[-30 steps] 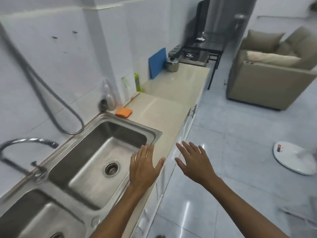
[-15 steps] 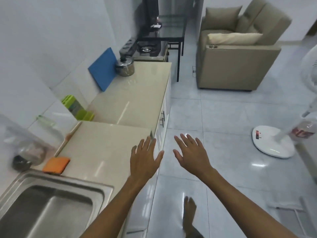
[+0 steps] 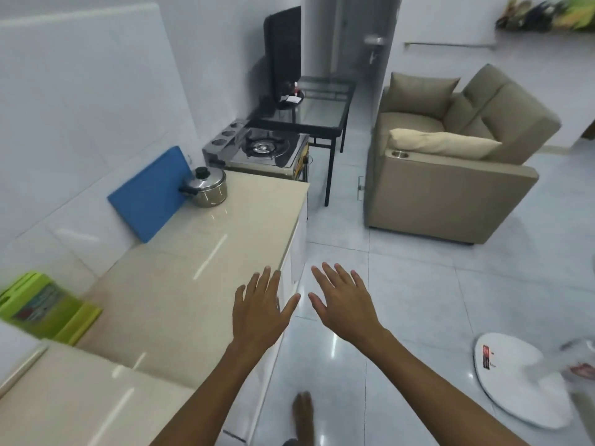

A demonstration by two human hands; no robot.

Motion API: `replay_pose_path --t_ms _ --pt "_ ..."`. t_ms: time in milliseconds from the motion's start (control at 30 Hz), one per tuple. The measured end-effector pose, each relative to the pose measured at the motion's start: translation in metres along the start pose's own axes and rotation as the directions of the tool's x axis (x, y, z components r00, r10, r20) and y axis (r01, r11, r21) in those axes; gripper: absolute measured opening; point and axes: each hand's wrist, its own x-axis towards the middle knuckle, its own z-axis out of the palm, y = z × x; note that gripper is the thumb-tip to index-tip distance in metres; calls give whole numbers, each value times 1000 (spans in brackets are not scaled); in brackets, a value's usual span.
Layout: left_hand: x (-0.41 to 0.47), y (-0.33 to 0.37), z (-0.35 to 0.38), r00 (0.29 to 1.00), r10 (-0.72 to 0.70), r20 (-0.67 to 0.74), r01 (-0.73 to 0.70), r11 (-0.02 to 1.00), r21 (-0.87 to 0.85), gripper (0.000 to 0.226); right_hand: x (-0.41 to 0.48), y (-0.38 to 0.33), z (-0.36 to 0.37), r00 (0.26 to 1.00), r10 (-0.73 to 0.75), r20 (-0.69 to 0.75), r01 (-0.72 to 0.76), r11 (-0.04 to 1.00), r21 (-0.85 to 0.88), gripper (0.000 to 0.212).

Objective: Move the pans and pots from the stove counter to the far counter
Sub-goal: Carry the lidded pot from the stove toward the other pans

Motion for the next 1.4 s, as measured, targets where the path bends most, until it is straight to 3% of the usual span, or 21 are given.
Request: replay_pose_path --t_ms 333,633,833,1000,1067,1200,1400 --pt "242 -17 52 984 -174 -38 172 984 -51 81 262 84 60 978 -176 112 184 980 -72 59" --pt "397 -77 40 888 -453 -72 450 891 -53 79 474 80 105 883 -394 255 376 919 115 62" --pt "460 -141 44 682 -728 -64 690 670 -276 77 622 52 155 814 -497 301 406 857 316 62" --pt "510 -194 36 304 -950 71 765 199 -613 62 747 19 200 758 -561 333 395 801 451 52" --pt "525 -206 35 192 -976 99 744 79 -663 58 787 9 219 730 -592 342 401 776 487 47" --pt "554 -221 39 73 -990 117 731 -27 -682 56 841 -4 255 708 -592 385 380 779 498 43" --pt "589 -244 63 12 -981 193 763 -116 -636 55 885 -13 301 704 -560 436 347 808 477 42"
